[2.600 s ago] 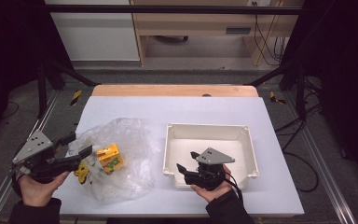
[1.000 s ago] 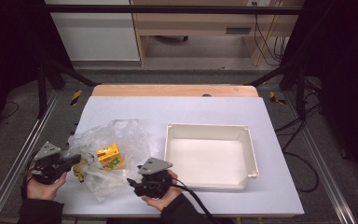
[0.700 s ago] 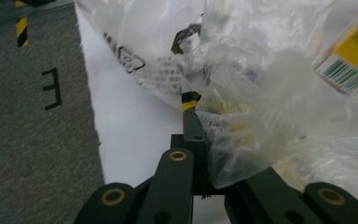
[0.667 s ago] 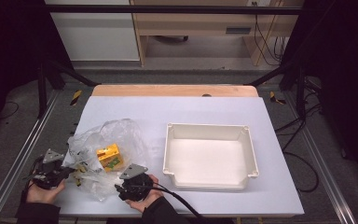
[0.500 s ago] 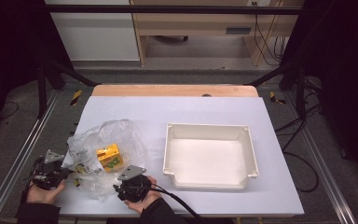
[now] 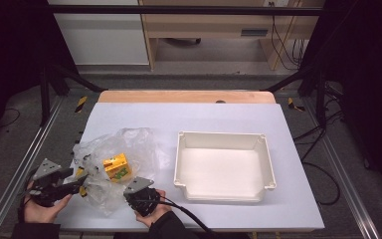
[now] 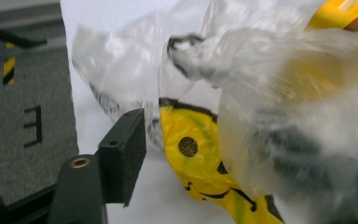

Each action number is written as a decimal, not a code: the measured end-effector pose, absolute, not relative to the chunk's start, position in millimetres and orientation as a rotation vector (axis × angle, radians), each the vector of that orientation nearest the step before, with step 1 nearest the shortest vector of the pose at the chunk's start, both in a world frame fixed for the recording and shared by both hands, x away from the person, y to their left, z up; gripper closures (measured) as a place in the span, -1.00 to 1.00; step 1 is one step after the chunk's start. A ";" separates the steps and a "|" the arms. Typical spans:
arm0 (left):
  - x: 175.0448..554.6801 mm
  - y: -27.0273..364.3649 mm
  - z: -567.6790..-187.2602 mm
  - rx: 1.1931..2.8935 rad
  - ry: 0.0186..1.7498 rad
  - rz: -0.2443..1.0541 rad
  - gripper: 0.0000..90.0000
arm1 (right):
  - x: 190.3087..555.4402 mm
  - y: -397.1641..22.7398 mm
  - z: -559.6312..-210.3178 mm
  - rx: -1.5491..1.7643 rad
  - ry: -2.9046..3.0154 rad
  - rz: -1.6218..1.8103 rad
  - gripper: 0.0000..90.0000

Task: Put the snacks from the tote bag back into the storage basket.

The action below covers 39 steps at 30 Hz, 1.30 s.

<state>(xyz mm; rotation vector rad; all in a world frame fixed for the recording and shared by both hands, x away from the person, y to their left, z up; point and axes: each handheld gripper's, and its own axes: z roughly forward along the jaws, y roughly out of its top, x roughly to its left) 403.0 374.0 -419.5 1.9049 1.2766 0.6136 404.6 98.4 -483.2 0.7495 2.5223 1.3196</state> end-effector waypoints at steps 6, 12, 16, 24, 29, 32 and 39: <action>390.9 367.9 -394.0 1.831 1.201 0.608 -0.36 | 403.0 100.2 -477.4 0.734 2.523 1.331 1.00; 389.0 354.0 -383.3 1.833 1.159 0.607 -0.36 | 401.5 101.6 -473.7 0.714 2.526 1.333 1.00; 384.9 348.0 -374.3 1.820 1.131 0.611 -0.36 | 402.5 102.3 -474.5 0.711 2.538 1.319 1.00; 388.3 345.6 -374.8 1.834 1.147 0.625 -0.18 | 401.2 102.2 -473.9 0.690 2.541 1.315 1.00; 391.2 341.7 -354.8 1.798 1.100 0.645 -0.23 | 401.1 103.2 -475.4 0.681 2.553 1.293 1.00; 395.3 337.0 -344.6 1.783 1.078 0.637 -0.24 | 400.5 103.5 -476.0 0.678 2.557 1.286 1.00; 432.2 340.4 -358.9 1.842 1.209 0.589 0.00 | 398.5 102.5 -475.7 0.674 2.561 1.298 1.00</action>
